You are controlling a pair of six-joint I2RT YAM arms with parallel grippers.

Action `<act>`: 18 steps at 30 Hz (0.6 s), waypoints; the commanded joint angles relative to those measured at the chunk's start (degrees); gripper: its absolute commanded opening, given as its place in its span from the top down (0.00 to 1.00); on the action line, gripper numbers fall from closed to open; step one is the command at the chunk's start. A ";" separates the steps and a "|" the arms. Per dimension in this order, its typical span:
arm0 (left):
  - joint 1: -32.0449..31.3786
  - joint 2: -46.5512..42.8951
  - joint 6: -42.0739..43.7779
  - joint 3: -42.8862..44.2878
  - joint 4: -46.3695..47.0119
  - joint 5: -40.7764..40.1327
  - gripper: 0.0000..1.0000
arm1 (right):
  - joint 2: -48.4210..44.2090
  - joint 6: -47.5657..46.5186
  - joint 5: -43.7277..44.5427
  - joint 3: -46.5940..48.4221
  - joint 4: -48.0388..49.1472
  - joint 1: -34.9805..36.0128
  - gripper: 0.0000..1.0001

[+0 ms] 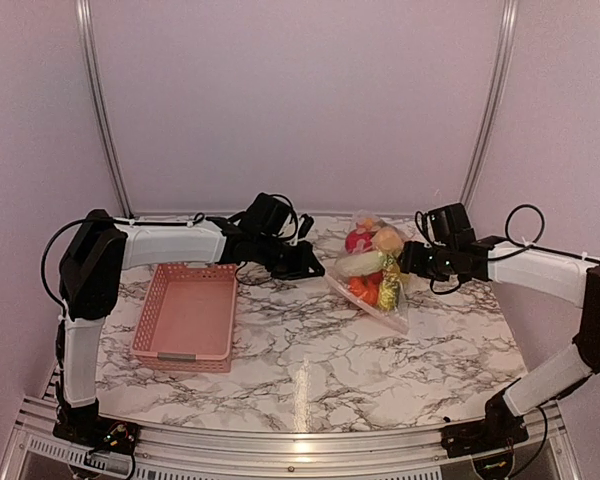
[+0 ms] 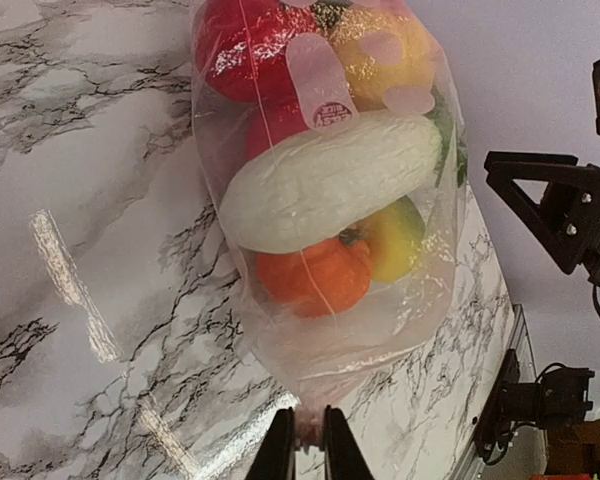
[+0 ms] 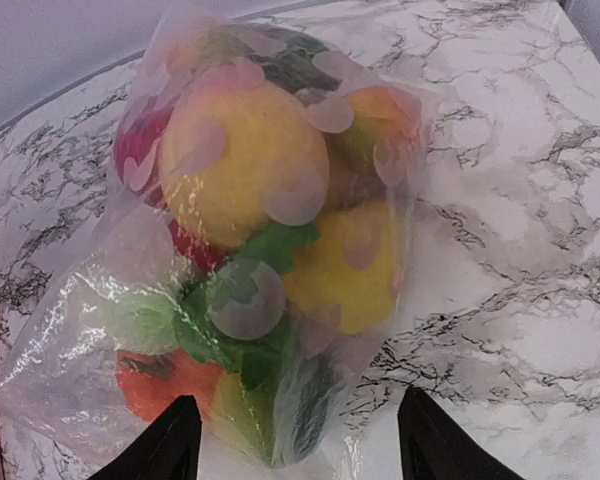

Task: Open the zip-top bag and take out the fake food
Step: Adjust the zipper food storage bag at the center of the board.

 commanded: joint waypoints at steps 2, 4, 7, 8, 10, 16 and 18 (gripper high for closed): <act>-1.79 1.80 -0.24 0.65 -0.58 0.65 0.96 | 2.71 1.44 -3.24 3.24 5.89 -5.42 0.35; -2.61 1.70 -0.77 0.26 -0.08 0.74 0.98 | 3.91 1.73 -3.84 3.36 7.08 -7.42 0.35; -3.71 1.22 -2.22 -1.03 1.27 0.79 1.00 | 6.01 1.82 -4.80 3.51 8.86 -10.38 0.36; -4.08 0.93 -2.85 -1.64 1.89 0.80 1.00 | 6.87 1.73 -5.00 3.58 9.57 -11.14 0.37; -5.13 0.38 -4.05 -2.96 3.27 0.63 1.00 | 9.56 1.34 -5.39 4.31 10.30 -12.44 0.37; -7.72 0.57 -7.13 -4.84 6.52 1.05 1.00 | 18.61 -1.22 -6.41 9.36 11.13 -13.30 0.37; -8.19 0.72 -8.19 -5.19 7.74 1.30 0.98 | 21.54 -1.88 -8.01 11.63 10.55 -13.26 0.37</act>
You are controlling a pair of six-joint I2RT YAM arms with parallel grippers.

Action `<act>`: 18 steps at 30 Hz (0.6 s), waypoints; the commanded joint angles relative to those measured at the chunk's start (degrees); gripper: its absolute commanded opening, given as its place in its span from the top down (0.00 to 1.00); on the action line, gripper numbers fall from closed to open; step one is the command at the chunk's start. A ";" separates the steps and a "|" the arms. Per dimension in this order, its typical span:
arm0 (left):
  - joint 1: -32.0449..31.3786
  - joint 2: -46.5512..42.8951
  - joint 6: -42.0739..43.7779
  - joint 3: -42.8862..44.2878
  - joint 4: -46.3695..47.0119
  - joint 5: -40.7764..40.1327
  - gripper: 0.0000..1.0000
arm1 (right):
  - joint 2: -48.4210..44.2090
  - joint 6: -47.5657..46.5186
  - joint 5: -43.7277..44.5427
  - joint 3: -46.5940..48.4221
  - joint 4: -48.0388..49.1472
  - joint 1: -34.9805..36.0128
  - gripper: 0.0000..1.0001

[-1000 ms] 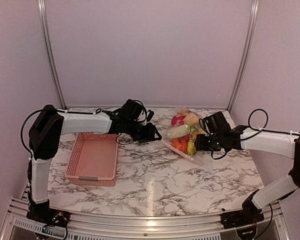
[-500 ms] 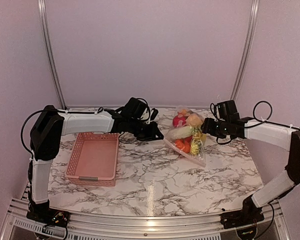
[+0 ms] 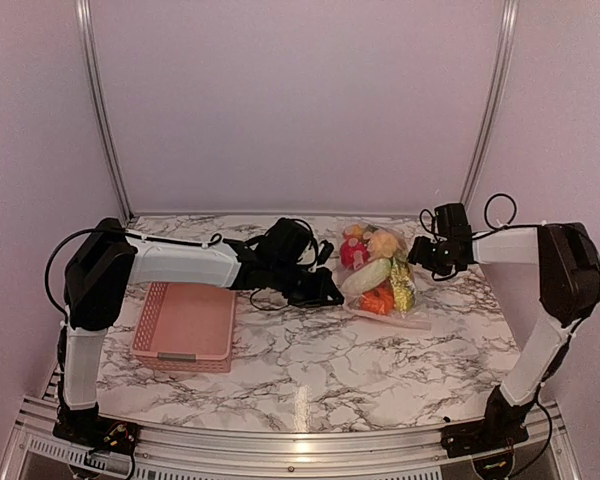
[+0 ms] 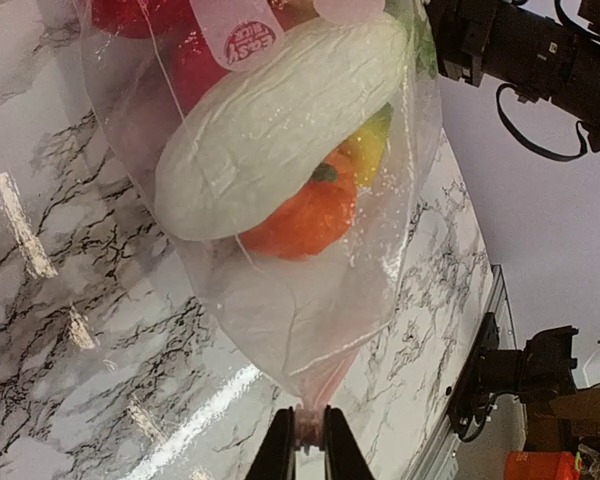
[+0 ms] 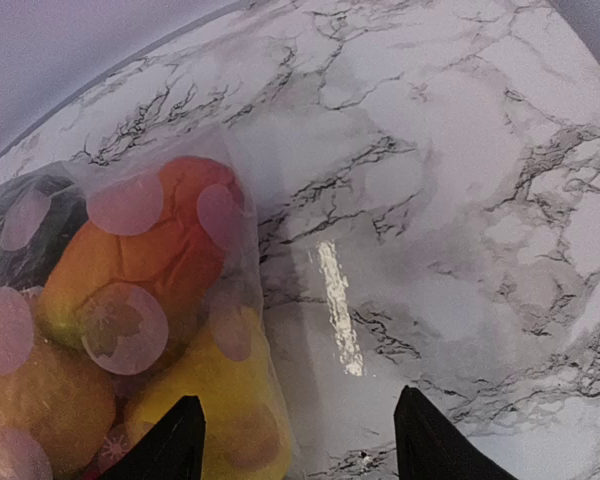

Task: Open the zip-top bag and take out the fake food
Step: Adjust the zipper food storage bag at the center of the board.

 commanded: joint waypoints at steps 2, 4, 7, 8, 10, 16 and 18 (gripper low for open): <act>-1.44 0.29 -3.25 -1.50 4.58 0.81 0.93 | 6.18 -2.53 -3.70 6.97 0.80 -0.20 0.38; -1.50 0.05 -3.48 -1.69 4.81 0.69 0.87 | 7.03 -3.22 -3.76 8.11 0.36 -0.16 0.38; -1.47 -0.69 -2.93 -1.82 2.98 -0.50 0.75 | 6.72 -4.27 -2.99 9.71 -1.60 -0.15 0.37; -1.47 -1.02 -2.67 -1.96 1.97 -1.22 0.73 | 6.27 -4.55 -2.40 9.94 -2.53 -0.10 0.37; -1.50 -1.73 -2.30 -2.44 0.53 -2.57 0.69 | 4.55 -5.19 -0.27 9.69 -4.19 -0.03 0.37; -1.34 -2.85 -2.82 -4.13 0.12 -2.50 0.65 | -4.56 -5.02 2.21 4.09 -7.25 1.92 0.36; -1.22 -3.18 -3.04 -4.56 -0.13 -2.55 0.62 | -7.73 -4.18 2.18 1.40 -7.68 3.34 0.36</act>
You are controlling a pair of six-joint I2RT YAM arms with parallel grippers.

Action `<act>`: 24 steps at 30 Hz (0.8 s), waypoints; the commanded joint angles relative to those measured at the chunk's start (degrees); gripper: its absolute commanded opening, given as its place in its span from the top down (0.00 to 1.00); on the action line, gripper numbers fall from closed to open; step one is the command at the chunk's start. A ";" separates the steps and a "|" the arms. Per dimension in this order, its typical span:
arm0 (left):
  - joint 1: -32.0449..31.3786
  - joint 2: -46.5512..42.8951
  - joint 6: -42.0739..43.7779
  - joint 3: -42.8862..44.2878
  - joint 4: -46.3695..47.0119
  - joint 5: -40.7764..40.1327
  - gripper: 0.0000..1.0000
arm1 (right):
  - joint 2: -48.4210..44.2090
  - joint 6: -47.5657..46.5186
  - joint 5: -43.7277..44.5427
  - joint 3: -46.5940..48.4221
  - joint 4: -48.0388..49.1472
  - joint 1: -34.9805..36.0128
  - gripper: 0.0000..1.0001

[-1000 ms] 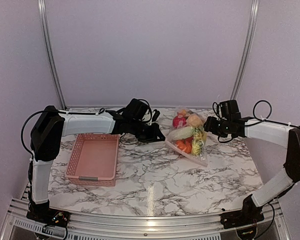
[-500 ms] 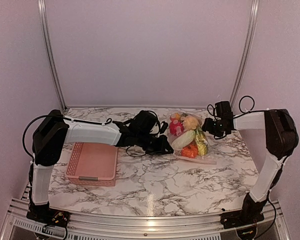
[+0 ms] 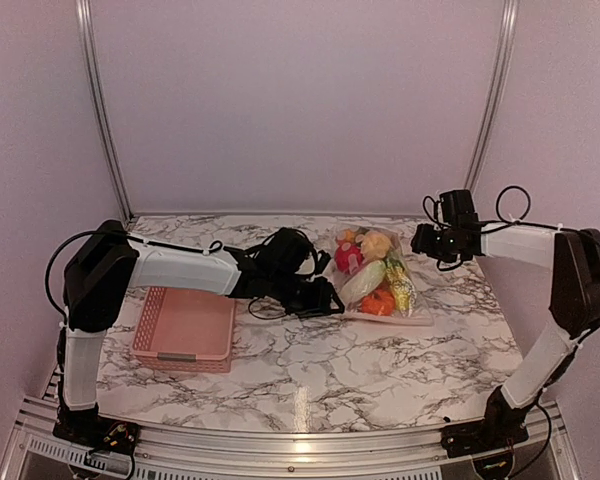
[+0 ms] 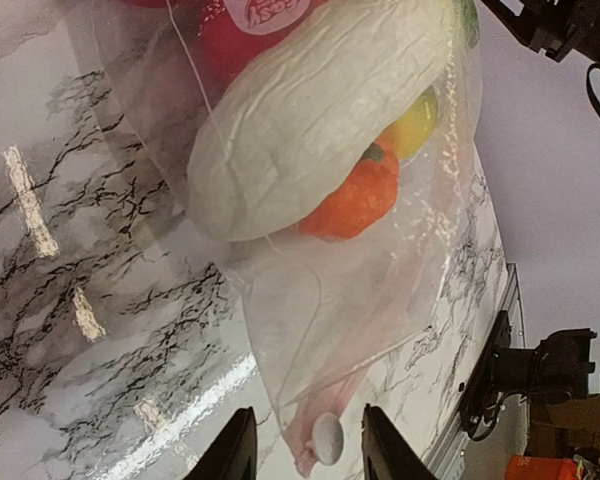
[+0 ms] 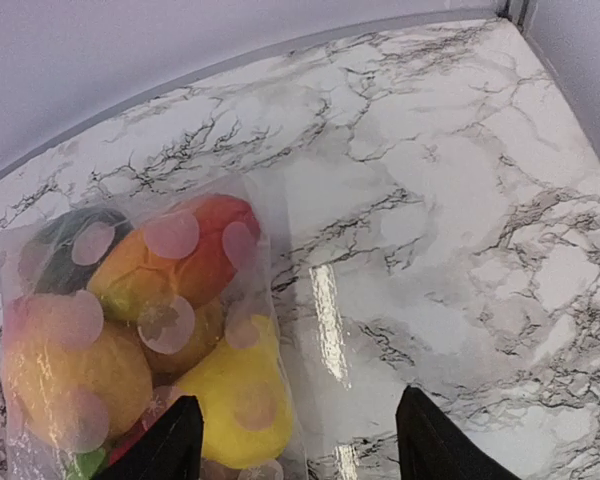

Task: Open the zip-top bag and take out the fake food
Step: Adjust the zipper food storage bag at the center of the board.

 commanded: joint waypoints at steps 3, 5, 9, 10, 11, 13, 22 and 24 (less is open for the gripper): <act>1.12 -4.08 -1.08 -2.87 -0.51 -0.32 0.60 | -10.57 1.99 2.34 -7.96 -3.81 5.54 0.36; 1.79 -4.73 -1.67 -3.71 0.41 0.58 0.60 | -14.03 4.19 2.28 -10.70 -3.84 7.72 0.37; 2.67 -5.17 -3.98 -4.79 2.92 3.62 0.62 | -18.76 8.22 1.89 -15.34 -3.42 13.03 0.39; 2.82 -5.17 -4.93 -5.23 4.02 4.54 0.62 | -19.62 9.19 1.93 -15.96 -3.56 14.29 0.39; 3.07 -5.18 -5.96 -5.69 5.19 5.43 0.63 | -20.46 10.33 2.12 -16.45 -3.77 15.53 0.40; 3.43 -4.90 -7.48 -6.30 7.44 7.01 0.66 | -22.13 11.94 2.68 -17.08 -4.19 17.72 0.40; 3.44 -2.53 -9.21 -5.43 8.77 8.77 0.74 | -27.26 18.27 2.02 -21.53 -4.79 24.21 0.42; 3.48 -2.07 -8.95 -4.85 7.98 8.82 0.75 | -28.00 19.38 1.92 -22.67 -4.77 24.89 0.43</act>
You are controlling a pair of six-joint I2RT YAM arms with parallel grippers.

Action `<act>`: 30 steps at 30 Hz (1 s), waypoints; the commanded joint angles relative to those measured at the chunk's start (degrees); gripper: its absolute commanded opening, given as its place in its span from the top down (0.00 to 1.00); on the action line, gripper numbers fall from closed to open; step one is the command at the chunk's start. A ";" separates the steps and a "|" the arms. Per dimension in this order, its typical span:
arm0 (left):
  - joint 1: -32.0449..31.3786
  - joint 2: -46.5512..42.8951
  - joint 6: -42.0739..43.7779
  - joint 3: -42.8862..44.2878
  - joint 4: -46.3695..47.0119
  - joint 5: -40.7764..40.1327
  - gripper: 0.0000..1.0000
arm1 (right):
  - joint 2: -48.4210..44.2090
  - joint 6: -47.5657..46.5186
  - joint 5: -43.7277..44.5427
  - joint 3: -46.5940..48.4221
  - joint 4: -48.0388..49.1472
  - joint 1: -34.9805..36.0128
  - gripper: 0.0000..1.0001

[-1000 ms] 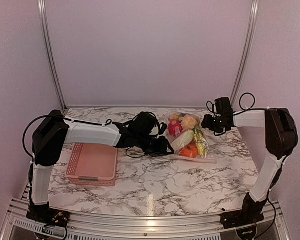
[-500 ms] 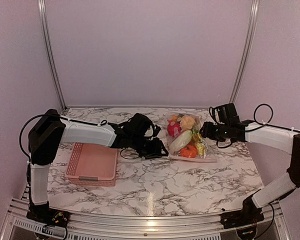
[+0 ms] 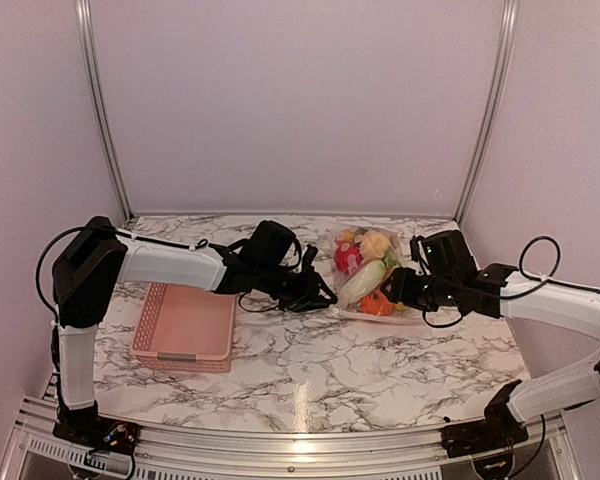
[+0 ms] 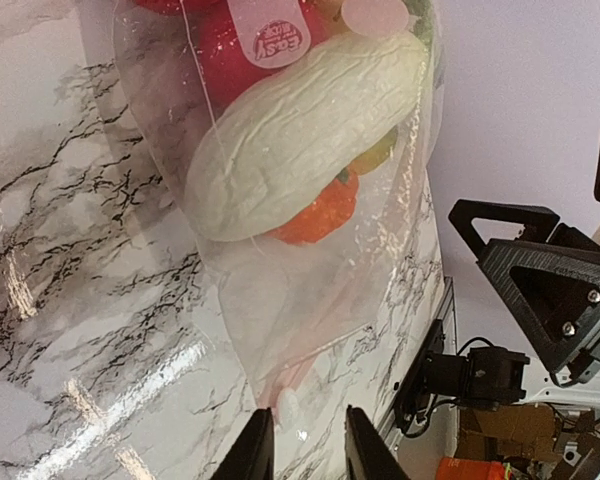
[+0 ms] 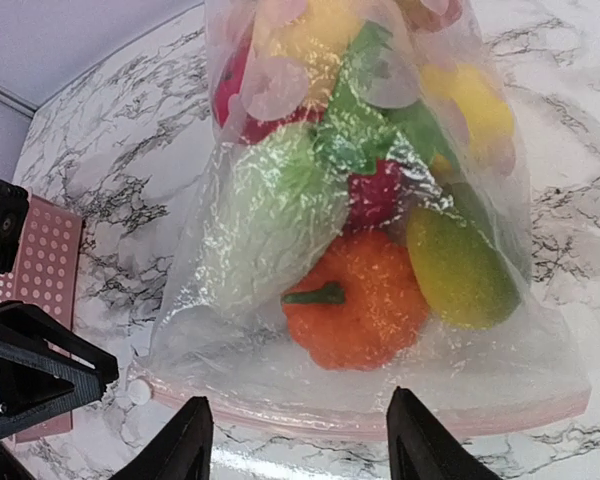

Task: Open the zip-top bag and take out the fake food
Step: Adjust the zipper food storage bag at the center of the board.

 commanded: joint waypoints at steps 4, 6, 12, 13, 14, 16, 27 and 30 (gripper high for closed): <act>-0.08 1.93 1.24 1.75 -1.10 0.37 0.75 | -3.60 5.31 -0.72 -3.58 -0.93 1.77 0.43; -0.17 2.43 2.15 2.36 -2.83 -0.28 0.73 | -4.35 5.51 -0.91 -4.13 -1.17 1.77 0.43; -0.63 4.23 2.78 4.06 -4.01 -0.39 0.72 | -5.56 6.01 -2.04 -5.78 -1.54 1.77 0.44; -0.70 4.41 2.75 4.19 -4.00 -0.41 0.72 | -5.82 6.07 -2.24 -6.00 -1.42 1.76 0.44; -0.79 4.67 2.62 4.21 -3.82 -0.42 0.73 | -5.94 6.12 -2.32 -6.12 -1.41 1.77 0.44; -0.90 4.95 2.41 4.42 -3.52 -0.42 0.77 | -6.10 6.33 -2.60 -6.47 -1.38 1.83 0.44; -4.30 7.82 -5.58 5.24 6.86 4.56 0.94 | -7.52 12.37 -10.76 -11.15 6.28 3.08 0.44; -5.33 8.22 -10.38 4.28 12.22 5.23 0.94 | -8.38 15.83 -12.96 -13.67 9.55 3.13 0.44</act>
